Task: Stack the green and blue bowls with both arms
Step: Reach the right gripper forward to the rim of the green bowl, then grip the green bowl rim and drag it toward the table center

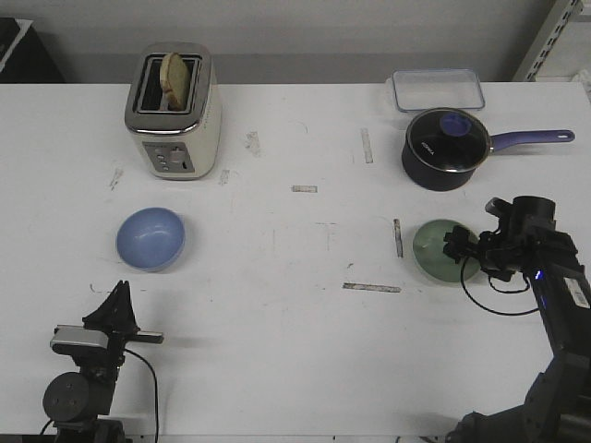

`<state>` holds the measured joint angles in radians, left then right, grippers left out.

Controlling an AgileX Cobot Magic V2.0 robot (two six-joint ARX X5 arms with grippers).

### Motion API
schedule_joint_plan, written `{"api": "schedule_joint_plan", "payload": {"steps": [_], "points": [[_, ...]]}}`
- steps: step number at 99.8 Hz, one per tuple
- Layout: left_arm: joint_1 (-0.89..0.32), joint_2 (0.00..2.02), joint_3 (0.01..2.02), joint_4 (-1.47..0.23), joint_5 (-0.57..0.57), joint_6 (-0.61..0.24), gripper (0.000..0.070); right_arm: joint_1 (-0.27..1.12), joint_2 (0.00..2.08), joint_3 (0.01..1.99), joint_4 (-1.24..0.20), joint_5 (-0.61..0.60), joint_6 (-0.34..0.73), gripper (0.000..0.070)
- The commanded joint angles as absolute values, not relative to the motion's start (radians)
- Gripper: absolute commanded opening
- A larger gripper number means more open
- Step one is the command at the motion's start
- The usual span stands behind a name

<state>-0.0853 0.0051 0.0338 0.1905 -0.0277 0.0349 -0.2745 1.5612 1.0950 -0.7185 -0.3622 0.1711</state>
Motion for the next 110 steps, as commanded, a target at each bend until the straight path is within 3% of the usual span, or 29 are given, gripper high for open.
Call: {"api": "schedule_joint_plan", "payload": {"steps": [1, 11, 25, 62, 86, 110], "points": [[-0.085, 0.003, 0.012, 0.204, -0.030, 0.033, 0.0001, -0.271, 1.584, 1.112, -0.703, -0.354, 0.160, 0.0278], [-0.085, 0.003, 0.012, 0.204, -0.030, 0.033, 0.0001, -0.268, 1.586, 1.112, -0.694, -0.322, 0.162, 0.0112], [-0.085, 0.003, 0.012, 0.204, -0.030, 0.033, 0.0001, -0.268, 1.583, 1.112, -0.698, -0.306, 0.160, 0.0007], [-0.085, 0.003, 0.012, 0.204, -0.030, 0.033, 0.0001, -0.199, 1.471, 1.113, -0.689, -0.314, 0.195, 0.0007], [-0.085, 0.003, 0.012, 0.204, -0.030, 0.034, 0.0001, 0.030, 1.449, 1.113, -0.675, -0.313, 0.266, 0.0007], [-0.085, 0.003, 0.012, 0.204, -0.030, 0.033, 0.0001, 0.297, 1.494, 1.112, -0.524, -0.310, 0.428, 0.0007]]}}
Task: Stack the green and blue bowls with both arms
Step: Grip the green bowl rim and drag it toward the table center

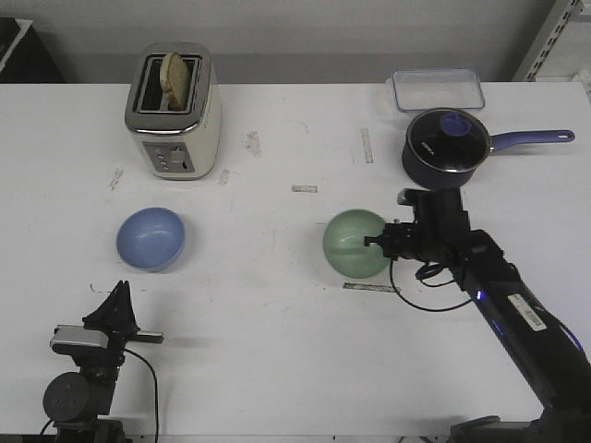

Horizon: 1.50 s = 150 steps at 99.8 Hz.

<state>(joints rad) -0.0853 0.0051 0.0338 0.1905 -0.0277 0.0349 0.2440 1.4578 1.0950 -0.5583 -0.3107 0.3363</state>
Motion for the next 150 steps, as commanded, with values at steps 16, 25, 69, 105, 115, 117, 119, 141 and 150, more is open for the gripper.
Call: {"api": "schedule_joint_plan", "payload": {"steps": [16, 25, 69, 105, 115, 117, 119, 141, 150], "points": [[-0.085, 0.003, 0.012, 0.204, -0.030, 0.033, 0.0001, 0.413, 1.553, 1.112, -0.452, -0.308, 0.559, 0.0007], [-0.085, 0.003, 0.012, 0.204, -0.030, 0.033, 0.0001, 0.456, 1.577, 1.112, -0.419, -0.289, 0.573, 0.0007], [-0.085, 0.003, 0.012, 0.204, -0.030, 0.034, 0.0001, 0.516, 1.640, 1.112, -0.398, -0.210, 0.603, 0.0007], [-0.085, 0.003, 0.012, 0.204, -0.030, 0.034, 0.0001, 0.522, 1.645, 1.112, -0.395, -0.207, 0.602, 0.0142], [-0.085, 0.003, 0.012, 0.204, -0.030, 0.033, 0.0001, 0.517, 1.644, 1.112, -0.392, -0.204, 0.601, 0.0172], [-0.085, 0.003, 0.012, 0.204, -0.030, 0.033, 0.0001, 0.515, 1.642, 1.112, -0.391, -0.204, 0.601, 0.0172], [-0.085, 0.003, 0.012, 0.204, -0.030, 0.033, 0.0001, 0.512, 1.641, 1.112, -0.390, -0.204, 0.601, 0.0172], [-0.085, 0.003, 0.012, 0.204, -0.030, 0.033, 0.0001, 0.475, 1.564, 1.112, -0.390, -0.178, 0.581, 0.0358], [-0.085, 0.003, 0.012, 0.204, -0.030, 0.033, 0.0001, 0.460, 1.515, 1.112, -0.390, -0.157, 0.502, 0.0357]]}}
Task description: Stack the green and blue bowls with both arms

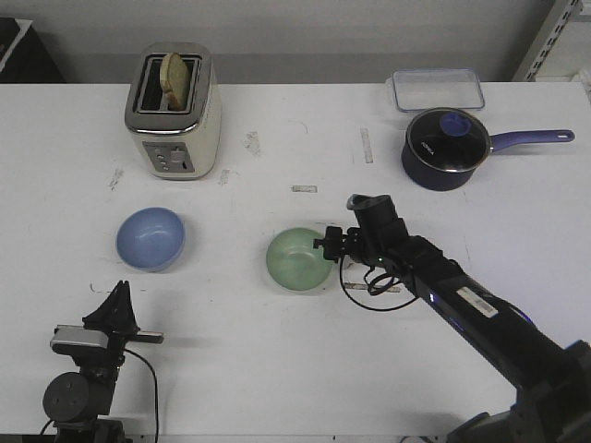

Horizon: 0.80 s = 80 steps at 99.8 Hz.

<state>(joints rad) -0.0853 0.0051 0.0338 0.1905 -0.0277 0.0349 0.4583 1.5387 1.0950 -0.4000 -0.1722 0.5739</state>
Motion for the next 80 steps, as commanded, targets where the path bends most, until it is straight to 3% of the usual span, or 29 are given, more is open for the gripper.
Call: {"api": "schedule_joint_plan", "payload": {"steps": [1, 26, 36, 49, 80], "points": [[-0.085, 0.003, 0.012, 0.204, -0.030, 0.033, 0.0001, 0.458, 1.510, 1.112, -0.390, -0.154, 0.490, 0.0357], [-0.085, 0.003, 0.012, 0.205, -0.030, 0.033, 0.0001, 0.378, 1.344, 1.050, -0.332, -0.032, 0.096, 0.0324], [-0.085, 0.003, 0.012, 0.204, -0.030, 0.033, 0.0001, 0.320, 1.269, 0.976, -0.261, 0.008, 0.004, 0.0207], [-0.085, 0.003, 0.012, 0.204, -0.030, 0.033, 0.0001, 0.233, 1.178, 0.881, -0.191, 0.008, -0.024, 0.0050], [-0.085, 0.003, 0.012, 0.205, -0.030, 0.033, 0.0001, 0.061, 0.946, 0.646, -0.072, 0.007, -0.022, 0.0013]]}}
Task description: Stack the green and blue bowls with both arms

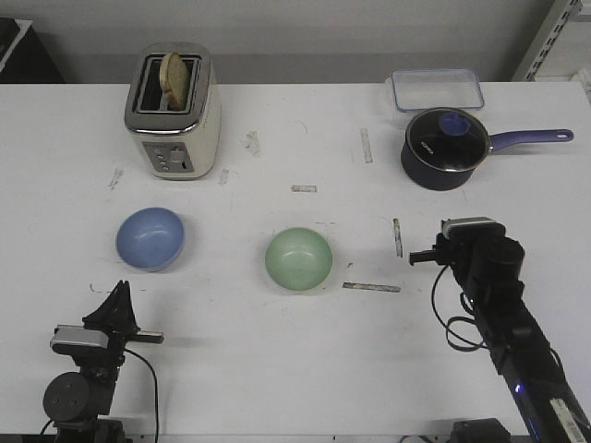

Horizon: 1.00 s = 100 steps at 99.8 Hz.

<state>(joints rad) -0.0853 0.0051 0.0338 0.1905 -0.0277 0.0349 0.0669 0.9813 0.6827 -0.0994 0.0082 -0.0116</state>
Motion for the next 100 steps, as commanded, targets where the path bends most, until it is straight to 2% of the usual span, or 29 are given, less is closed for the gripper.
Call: {"api": "schedule_joint_plan", "payload": {"steps": [1, 21, 36, 48, 100], "points": [[-0.085, 0.003, 0.012, 0.205, -0.030, 0.033, 0.0001, 0.058, 0.932, 0.632, -0.060, 0.008, -0.021, 0.0013], [-0.085, 0.003, 0.012, 0.204, -0.030, 0.033, 0.0001, 0.038, 0.739, 0.460, 0.054, 0.008, -0.018, 0.0013], [-0.085, 0.003, 0.012, 0.204, -0.030, 0.033, 0.0001, 0.038, 0.598, 0.384, 0.062, 0.008, -0.018, 0.0013], [-0.085, 0.003, 0.012, 0.204, -0.030, 0.033, 0.0001, 0.038, 0.509, 0.381, 0.023, 0.007, -0.019, 0.0013], [-0.085, 0.003, 0.012, 0.204, -0.030, 0.033, 0.0001, 0.038, 0.252, 0.381, 0.030, 0.001, -0.019, 0.0013]]}}
